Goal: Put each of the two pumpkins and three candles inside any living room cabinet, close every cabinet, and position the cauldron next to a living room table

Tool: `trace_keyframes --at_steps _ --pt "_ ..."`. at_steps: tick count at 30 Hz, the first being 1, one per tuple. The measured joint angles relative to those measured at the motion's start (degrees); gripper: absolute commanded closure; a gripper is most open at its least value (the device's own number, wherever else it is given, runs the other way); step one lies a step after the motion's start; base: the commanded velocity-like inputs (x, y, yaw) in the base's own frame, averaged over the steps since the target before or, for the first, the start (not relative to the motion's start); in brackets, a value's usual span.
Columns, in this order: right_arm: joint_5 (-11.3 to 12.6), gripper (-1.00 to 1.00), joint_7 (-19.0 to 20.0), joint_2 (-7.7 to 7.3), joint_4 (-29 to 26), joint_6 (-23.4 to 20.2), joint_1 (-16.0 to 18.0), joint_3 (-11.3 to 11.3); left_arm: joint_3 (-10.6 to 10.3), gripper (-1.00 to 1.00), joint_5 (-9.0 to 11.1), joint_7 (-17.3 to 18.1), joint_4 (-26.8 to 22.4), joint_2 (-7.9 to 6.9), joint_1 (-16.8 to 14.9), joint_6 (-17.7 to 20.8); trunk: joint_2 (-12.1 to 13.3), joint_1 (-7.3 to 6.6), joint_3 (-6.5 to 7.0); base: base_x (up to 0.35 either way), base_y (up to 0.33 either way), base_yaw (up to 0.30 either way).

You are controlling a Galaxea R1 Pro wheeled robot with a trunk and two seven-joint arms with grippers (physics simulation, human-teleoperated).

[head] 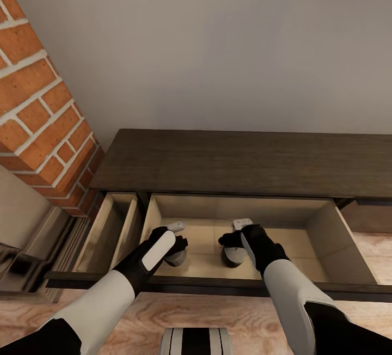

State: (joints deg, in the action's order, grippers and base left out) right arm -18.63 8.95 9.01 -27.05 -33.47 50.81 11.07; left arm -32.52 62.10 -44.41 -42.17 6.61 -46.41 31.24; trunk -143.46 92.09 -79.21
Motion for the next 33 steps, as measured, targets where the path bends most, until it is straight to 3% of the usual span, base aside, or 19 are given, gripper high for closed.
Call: trace_keyframes --at_steps 7,9,14,18,23,27,31,33 --pt "0.07 -1.0 5.73 -2.05 -3.56 -3.83 -0.35 0.09 0.05 1.0 0.0 0.0 0.02 -0.02 0.0 0.01 0.0 0.0 0.0 0.0 0.0 0.0" --pt "0.21 -1.0 8.24 -3.28 -4.13 -4.09 -0.37 0.09 0.09 1.0 -0.01 -0.05 0.14 -0.03 0.0 0.02 0.0 0.0 0.0 0.0 0.0 0.0" --pt "0.56 -1.0 18.06 -6.56 -4.41 -4.29 -0.42 0.17 1.37 1.0 -0.04 -0.16 0.19 -0.03 0.0 0.2 0.0 0.0 0.0 0.0 0.0 0.0" --pt "0.7 -1.0 19.33 -7.83 -3.87 -4.29 -0.33 0.13 1.41 1.0 -0.01 0.9 1.51 -0.74 0.74 -0.76 0.0 0.0 0.0 0.0 0.0 0.0" --pt "0.71 -1.0 19.17 -6.53 -4.1 -4.32 -0.38 0.1 1.06 1.0 -0.07 -0.17 0.61 -0.84 1.07 0.23 0.0 0.0 0.0 0.0 0.0 0.0" --pt "1.05 -1.0 20.45 -7.83 -5.39 -5.57 -0.01 1.39 1.06 1.0 -0.1 1.26 1.81 0.42 -0.24 -1.8 0.0 0.0 0.0 0.0 0.0 0.0" --pt "2.21 -1.0 21.74 -7.05 -6.63 -4.98 0.48 2.49 1.24 1.0 -0.07 0.55 1.18 -0.09 0.0 -0.92 0.0 0.0 0.0 0.0 0.0 0.0" --pt "2.85 -1.0 22.38 -7.53 -7.1 -4.82 0.63 3.0 1.25 1.0 -0.16 0.25 0.54 -0.16 0.17 -0.33 0.0 0.0 0.0 0.0 0.0 0.0"
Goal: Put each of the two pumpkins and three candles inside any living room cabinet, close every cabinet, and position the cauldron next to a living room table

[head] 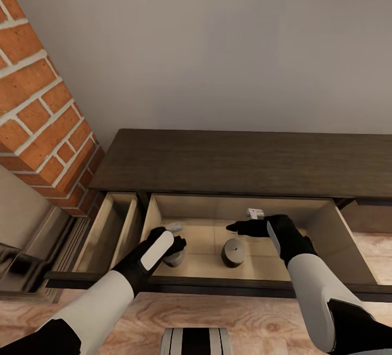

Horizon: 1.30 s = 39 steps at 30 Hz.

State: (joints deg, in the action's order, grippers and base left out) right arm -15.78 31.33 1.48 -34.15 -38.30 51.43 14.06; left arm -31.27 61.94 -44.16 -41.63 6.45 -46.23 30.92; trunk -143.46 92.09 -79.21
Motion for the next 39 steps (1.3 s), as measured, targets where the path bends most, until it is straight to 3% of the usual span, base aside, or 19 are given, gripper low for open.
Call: trace_keyframes --at_steps 6,16,20,21,22,39 --pt "1.83 -1.0 1.92 -1.94 -0.2 0.01 0.07 0.33 -0.01 1.0 -0.3 -0.13 -1.5 0.04 0.09 0.28 0.0 0.0 0.0 0.0 0.0 0.0" --pt "5.09 -1.0 5.13 -2.42 -0.38 -1.83 0.09 0.39 -0.2 1.0 -0.48 -0.64 -3.24 0.0 0.09 0.28 0.0 0.0 0.0 0.0 0.0 0.0" --pt "5.36 -1.0 6.42 -3.3 -0.54 -2.01 0.08 0.43 -0.29 1.0 -0.46 -0.77 -3.77 0.01 0.09 0.37 0.0 0.0 0.0 0.095 0.0 0.0" --pt "5.49 -1.0 14.69 -3.41 -0.56 -2.08 0.07 0.43 -0.3 1.0 -0.48 -0.77 -3.74 -0.02 0.09 0.44 0.0 0.0 0.0 0.276 0.0 0.0" --pt "5.38 -1.0 15.14 -3.45 -0.56 -2.04 0.07 0.44 -0.29 1.0 -0.47 -0.75 -3.75 -0.01 0.09 0.43 0.0 0.0 0.0 0.289 0.0 0.0" --pt "5.32 -1.0 15.5 -3.5 -0.56 -2.13 0.07 0.44 -0.4 1.0 -0.33 -0.86 -3.9 -0.01 0.09 0.88 0.0 0.0 0.0 0.034 0.0 0.0"
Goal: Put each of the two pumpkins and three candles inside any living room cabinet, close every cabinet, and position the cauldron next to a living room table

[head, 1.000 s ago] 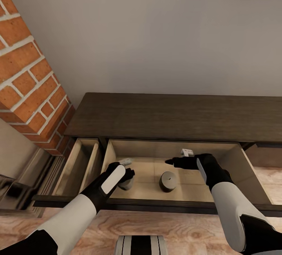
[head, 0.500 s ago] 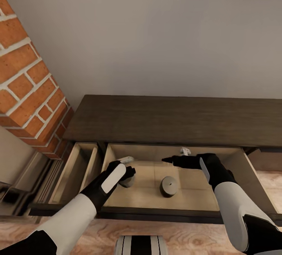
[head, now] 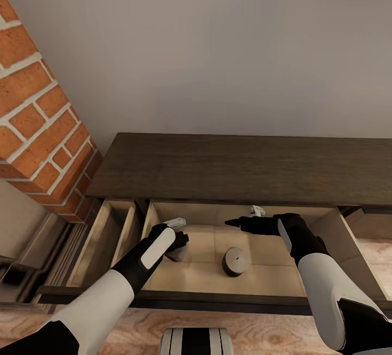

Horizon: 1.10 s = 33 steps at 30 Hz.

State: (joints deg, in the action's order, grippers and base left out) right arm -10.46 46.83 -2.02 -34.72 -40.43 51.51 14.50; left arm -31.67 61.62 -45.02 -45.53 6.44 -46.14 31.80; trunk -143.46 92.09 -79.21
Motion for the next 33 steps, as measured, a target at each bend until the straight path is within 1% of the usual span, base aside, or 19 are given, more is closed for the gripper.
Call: trace_keyframes --at_steps 12,16,23,28,33 --pt "0.04 -1.0 -0.14 0.02 0.12 -0.12 0.03 -0.07 -0.06 1.0 0.02 -0.01 0.01 0.06 0.0 0.23 0.0 0.0 0.0 0.0 0.0 0.0" --pt "-0.14 -1.0 -0.16 0.01 0.38 -1.23 0.04 -0.15 -0.06 1.0 0.01 0.01 0.07 0.04 0.0 0.31 0.0 0.0 0.0 0.0 0.0 0.0" --pt "-0.11 -1.0 -0.16 -0.38 0.43 -1.66 0.02 -0.25 -0.06 1.0 0.02 0.01 0.08 0.05 0.01 0.42 0.0 0.0 0.0 0.0 0.0 0.0" --pt "-0.23 -1.0 -0.16 -0.36 0.36 -1.67 0.0 -0.25 -0.06 1.0 0.03 0.0 0.09 0.03 0.0 0.44 0.0 0.0 0.0 0.0 0.0 0.0" --pt "-0.06 -1.0 -0.16 -0.43 0.3 -1.66 0.01 -0.19 -0.06 1.0 0.15 -0.01 0.27 0.06 0.01 0.59 -0.06 0.13 -1.1 0.0 0.0 0.0"
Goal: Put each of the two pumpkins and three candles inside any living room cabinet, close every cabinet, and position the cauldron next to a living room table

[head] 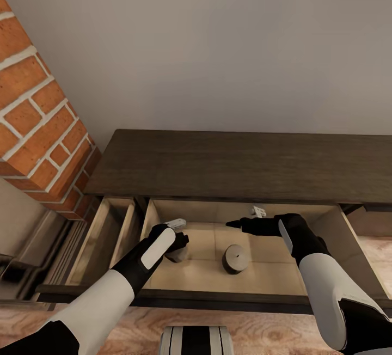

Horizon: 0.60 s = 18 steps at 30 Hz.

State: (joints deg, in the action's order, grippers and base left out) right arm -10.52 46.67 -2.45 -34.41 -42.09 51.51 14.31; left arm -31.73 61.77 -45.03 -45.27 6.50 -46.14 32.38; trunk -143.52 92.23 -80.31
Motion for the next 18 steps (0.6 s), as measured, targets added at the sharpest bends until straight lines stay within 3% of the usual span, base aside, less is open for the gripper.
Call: trace_keyframes --at_steps 18 --pt "0.16 -1.0 0.05 -0.01 -0.17 0.0 0.01 0.01 0.0 1.0 0.28 -0.5 0.45 0.35 0.01 0.12 -0.24 0.46 -3.99 0.0 0.0 0.0"
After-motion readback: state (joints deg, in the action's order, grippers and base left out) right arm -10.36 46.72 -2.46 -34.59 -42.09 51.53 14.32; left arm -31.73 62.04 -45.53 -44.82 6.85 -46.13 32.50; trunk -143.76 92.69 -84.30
